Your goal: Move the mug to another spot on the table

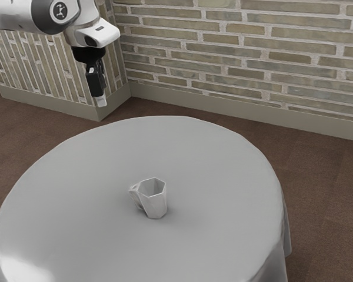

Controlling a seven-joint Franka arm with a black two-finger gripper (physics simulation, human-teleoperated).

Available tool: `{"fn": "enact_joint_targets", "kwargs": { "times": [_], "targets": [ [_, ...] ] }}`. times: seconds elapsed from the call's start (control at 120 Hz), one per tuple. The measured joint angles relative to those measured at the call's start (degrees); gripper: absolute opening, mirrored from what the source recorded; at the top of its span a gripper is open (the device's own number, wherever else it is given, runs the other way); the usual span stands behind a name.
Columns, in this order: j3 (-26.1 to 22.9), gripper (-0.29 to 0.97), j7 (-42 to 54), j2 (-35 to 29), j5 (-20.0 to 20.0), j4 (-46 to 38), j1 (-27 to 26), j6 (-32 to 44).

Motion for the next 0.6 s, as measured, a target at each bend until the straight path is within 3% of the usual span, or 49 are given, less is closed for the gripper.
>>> {"fn": "enact_joint_targets", "kwargs": {
  "times": [0.4,0.6],
  "targets": [
    [-0.05,0.68,0.1,1.86,-0.17,-0.5,-0.81,-0.84],
    [-2.31,0.68,3.34,-2.43,-0.35,-9.66,-0.01,-0.69]
  ]
}}
